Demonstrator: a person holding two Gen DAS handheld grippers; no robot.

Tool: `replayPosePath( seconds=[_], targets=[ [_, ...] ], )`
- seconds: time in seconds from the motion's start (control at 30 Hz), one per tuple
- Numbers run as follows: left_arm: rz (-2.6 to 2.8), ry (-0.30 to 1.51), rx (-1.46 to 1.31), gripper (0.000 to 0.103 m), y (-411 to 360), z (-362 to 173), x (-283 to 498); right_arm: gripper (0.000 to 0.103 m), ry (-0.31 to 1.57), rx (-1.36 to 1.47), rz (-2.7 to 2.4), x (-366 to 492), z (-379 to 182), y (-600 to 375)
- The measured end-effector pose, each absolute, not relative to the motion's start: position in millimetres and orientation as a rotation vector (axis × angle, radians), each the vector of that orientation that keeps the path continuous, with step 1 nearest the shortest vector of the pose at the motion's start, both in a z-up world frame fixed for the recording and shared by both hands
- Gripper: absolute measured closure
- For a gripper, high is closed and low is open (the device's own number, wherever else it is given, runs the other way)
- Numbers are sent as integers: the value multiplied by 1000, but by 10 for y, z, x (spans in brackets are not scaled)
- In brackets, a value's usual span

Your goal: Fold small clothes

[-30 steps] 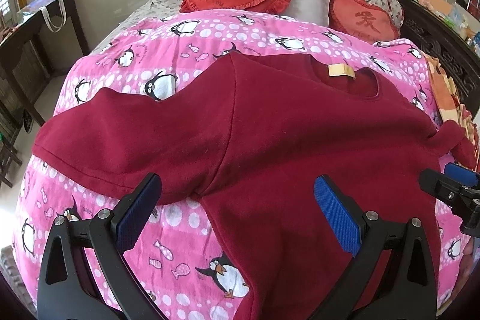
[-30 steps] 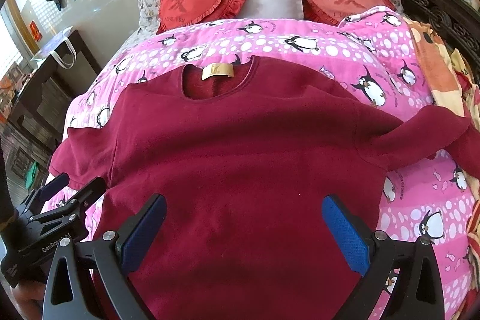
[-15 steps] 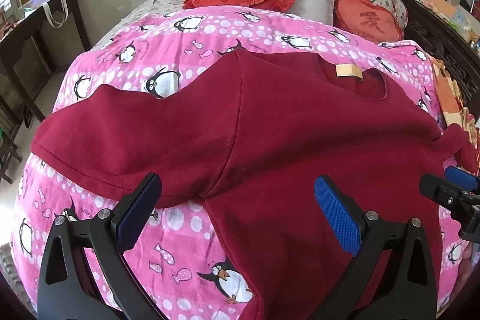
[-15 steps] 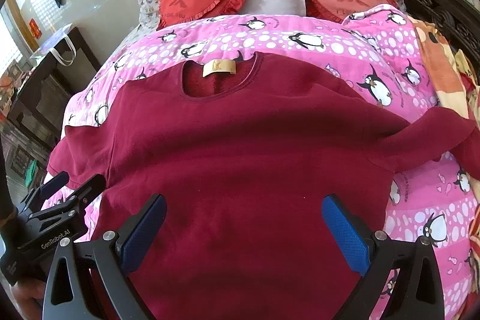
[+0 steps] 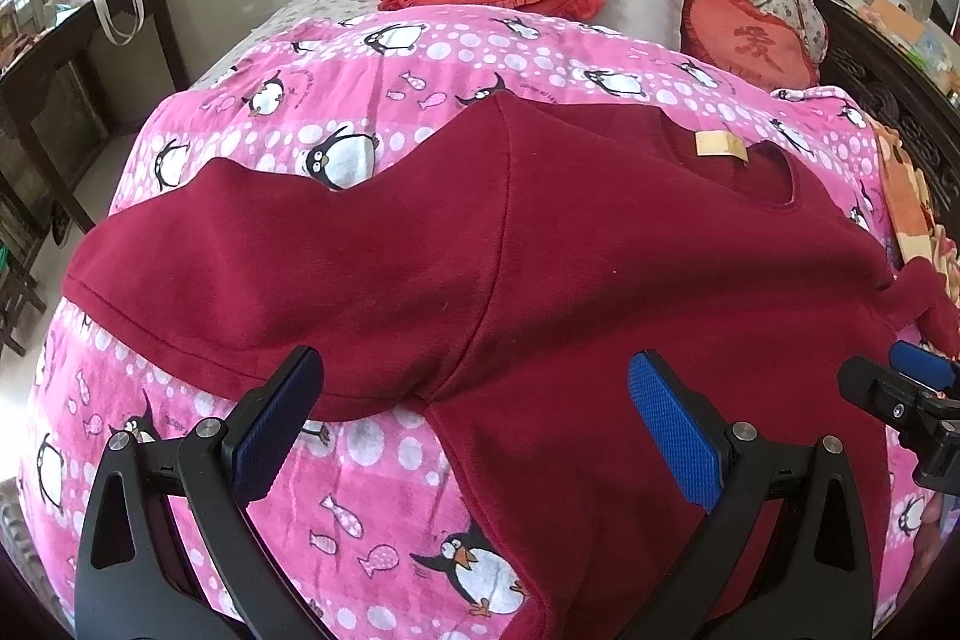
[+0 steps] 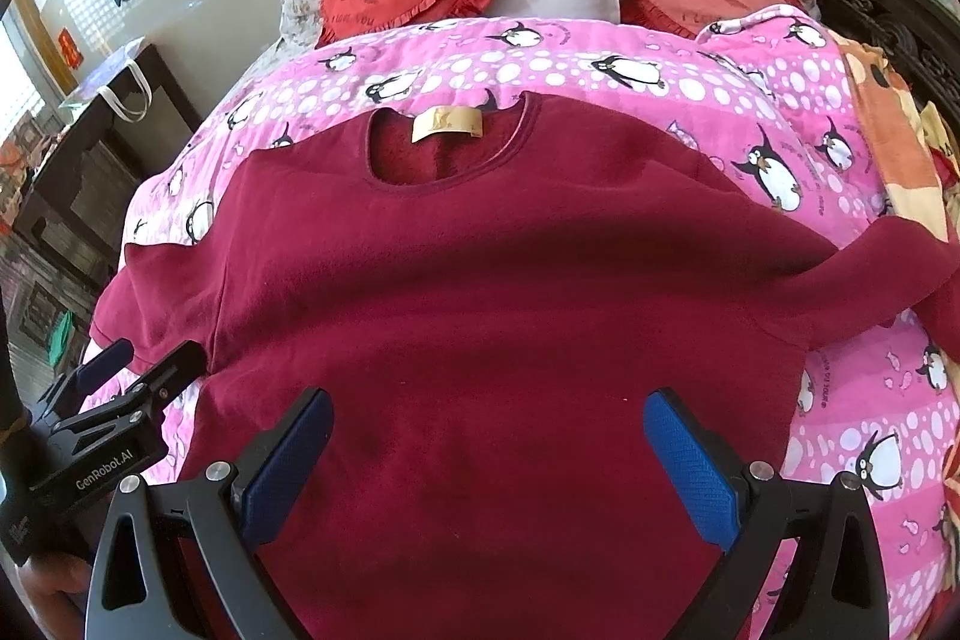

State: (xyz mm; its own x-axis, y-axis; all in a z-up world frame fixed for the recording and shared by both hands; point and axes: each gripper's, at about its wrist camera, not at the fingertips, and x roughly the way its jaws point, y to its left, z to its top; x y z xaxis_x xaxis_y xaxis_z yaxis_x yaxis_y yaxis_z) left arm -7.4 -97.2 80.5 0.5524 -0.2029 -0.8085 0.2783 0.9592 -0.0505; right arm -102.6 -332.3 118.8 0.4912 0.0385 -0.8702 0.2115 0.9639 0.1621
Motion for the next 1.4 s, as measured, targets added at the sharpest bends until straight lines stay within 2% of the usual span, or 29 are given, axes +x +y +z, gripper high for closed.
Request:
replayPosePath(
  seconds=[0.7,0.97,1.13,1.2,1.33,1.4],
  targets=[
    [-218,979,5,1,-557,727,118,0,1089,231,-71,-802,1061,-3117],
    [-80,964,-130,1,348,831,382,0,1101,226,-42,-714,1021,-3014],
    [52,996,-325,1,1138,718,628,0,1114,223,-29,-669,982,-2947],
    [106,990,-402,5,1435,641,723,0,1119,219,-23,-654,968,-2918],
    [178,1005,-531,7,1866,448,913,0,1133,206,-18,-612,940,-2875],
    [207,1023,-607,13,2010,325,1004,0,1138,205,-14,-594,925,-2869]
  ],
)
